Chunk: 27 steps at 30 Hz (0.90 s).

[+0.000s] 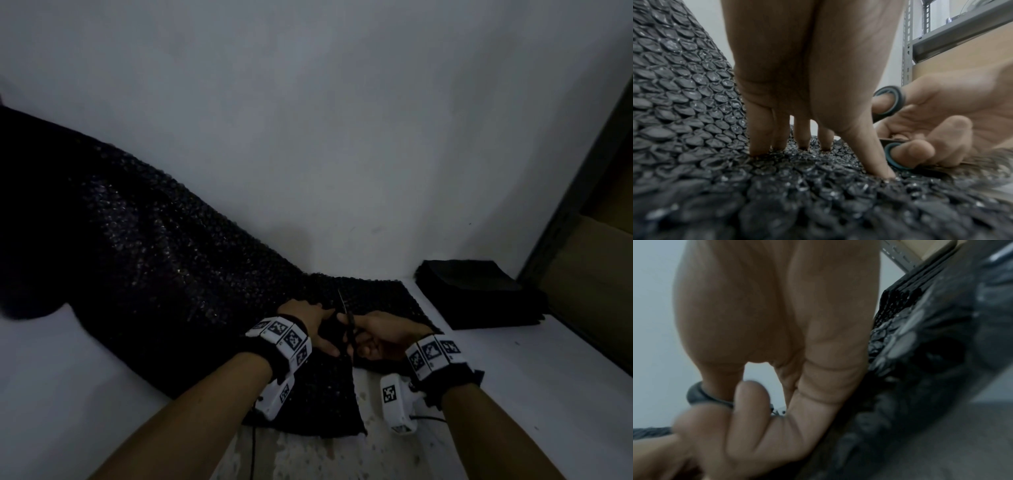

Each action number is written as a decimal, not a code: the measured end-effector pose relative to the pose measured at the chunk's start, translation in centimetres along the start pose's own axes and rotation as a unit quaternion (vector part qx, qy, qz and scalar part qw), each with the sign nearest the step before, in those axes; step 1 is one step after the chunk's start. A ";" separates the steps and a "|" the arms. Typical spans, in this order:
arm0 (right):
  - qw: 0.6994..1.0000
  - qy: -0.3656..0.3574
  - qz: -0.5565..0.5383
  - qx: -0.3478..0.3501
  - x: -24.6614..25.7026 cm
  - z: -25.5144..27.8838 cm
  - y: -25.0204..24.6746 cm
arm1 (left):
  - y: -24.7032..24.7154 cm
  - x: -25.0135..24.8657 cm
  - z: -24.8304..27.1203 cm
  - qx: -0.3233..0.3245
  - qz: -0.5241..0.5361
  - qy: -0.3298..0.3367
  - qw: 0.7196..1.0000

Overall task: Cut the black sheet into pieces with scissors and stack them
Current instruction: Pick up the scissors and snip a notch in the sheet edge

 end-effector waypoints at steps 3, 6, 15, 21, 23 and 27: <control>1.000 -0.004 0.013 -0.010 0.0 -0.1 0.1 | 0.2 0.1 -0.2 0.003 -0.004 -0.003 1.000; 0.999 -0.024 0.019 -0.029 -0.2 -0.1 0.3 | 0.3 0.2 -0.3 -0.002 0.003 0.000 1.000; 1.000 -0.024 0.005 -0.017 -1.2 0.0 -0.2 | -1.8 -0.1 -1.8 -0.064 0.046 -0.020 0.997; 0.998 -0.017 -0.027 0.061 -1.7 0.1 -0.9 | -0.7 1.0 -3.2 -0.003 0.086 -0.004 0.996; 0.996 -0.010 -0.031 0.077 -1.4 -0.1 -1.0 | -0.6 1.4 -3.3 0.003 0.082 0.002 0.997; 0.997 0.013 -0.026 0.066 -0.2 -0.6 -1.1 | -0.5 1.5 -3.4 -0.009 0.057 0.008 0.998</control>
Point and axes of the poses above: each hand's wrist, its own z-axis away from the middle knuckle, its own y-axis out of the palm, x = y × z, the point moved 2 cm from there along -z, towards the middle knuckle, and after that the axes turned 10 degrees about z, right-handed, at the moved point
